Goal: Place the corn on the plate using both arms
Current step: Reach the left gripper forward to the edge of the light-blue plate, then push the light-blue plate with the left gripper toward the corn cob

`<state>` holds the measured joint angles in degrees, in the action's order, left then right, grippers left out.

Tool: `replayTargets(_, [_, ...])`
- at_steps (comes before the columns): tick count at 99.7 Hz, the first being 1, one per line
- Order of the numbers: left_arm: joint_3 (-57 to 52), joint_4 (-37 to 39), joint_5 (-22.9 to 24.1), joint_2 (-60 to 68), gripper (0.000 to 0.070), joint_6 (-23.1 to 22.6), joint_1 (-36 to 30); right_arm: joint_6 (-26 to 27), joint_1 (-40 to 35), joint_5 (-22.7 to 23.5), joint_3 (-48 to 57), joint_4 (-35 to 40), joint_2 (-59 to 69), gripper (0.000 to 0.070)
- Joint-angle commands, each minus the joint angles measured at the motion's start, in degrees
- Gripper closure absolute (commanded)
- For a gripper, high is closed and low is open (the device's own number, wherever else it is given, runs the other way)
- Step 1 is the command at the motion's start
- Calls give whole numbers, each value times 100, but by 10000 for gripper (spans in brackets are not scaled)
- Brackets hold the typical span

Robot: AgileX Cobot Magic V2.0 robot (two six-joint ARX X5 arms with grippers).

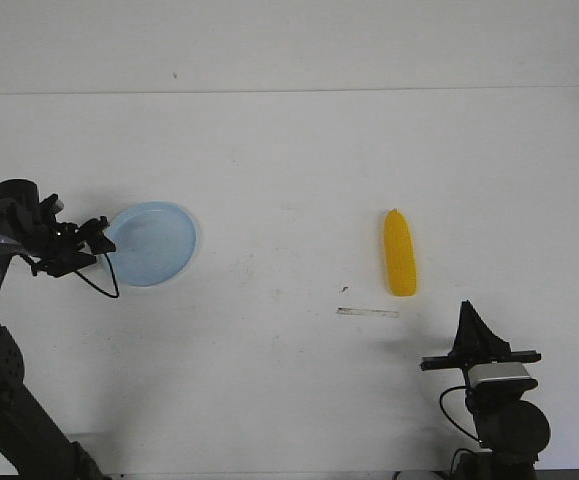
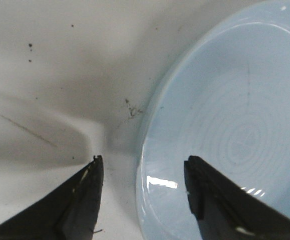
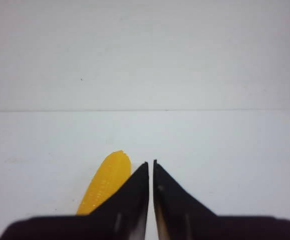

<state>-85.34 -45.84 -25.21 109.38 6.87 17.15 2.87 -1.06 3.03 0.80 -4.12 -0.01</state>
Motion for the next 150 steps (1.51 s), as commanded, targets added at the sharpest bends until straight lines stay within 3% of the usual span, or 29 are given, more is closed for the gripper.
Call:
replayTargets(1, [-136, -20, -66, 232, 386, -31, -9, 72, 0, -2, -7, -55, 9, 686])
replayTargets(13, [-136, -15, -103, 280, 394, -33, -81, 72, 0, -2, -7, -55, 9, 686])
replayTargets(34, [-136, 4, -291, 323, 499, -31, -120, 72, 0, -2, -7, -55, 9, 686])
replayTargets(48, [-136, 0, -291, 361, 516, -31, -122, 72, 0, -2, -7, -55, 9, 686])
replayTargets(58, [-136, 0, -291, 382, 700, -31, -138, 72, 0, -2, -7, -55, 9, 686])
replayTargets(74, [-136, -2, -313, 385, 699, -31, -142, 72, 0, -2, -7, -55, 9, 686])
replayTargets(93, [-136, -44, -931, 367, 699, -31, -203, 72, 0, -2, -7, -55, 9, 686])
replayTargets(106, [-136, -48, -949, 323, 699, 11, -402, 72, 0, -2, -7, -55, 9, 686])
replayTargets(126, [-136, -37, -922, 188, 699, 214, -981, 72, 0, -2, -7, -55, 9, 686])
replayTargets(150, [-136, 52, -922, 151, 699, 566, -2135, 72, 0, -2, -7, -55, 9, 686])
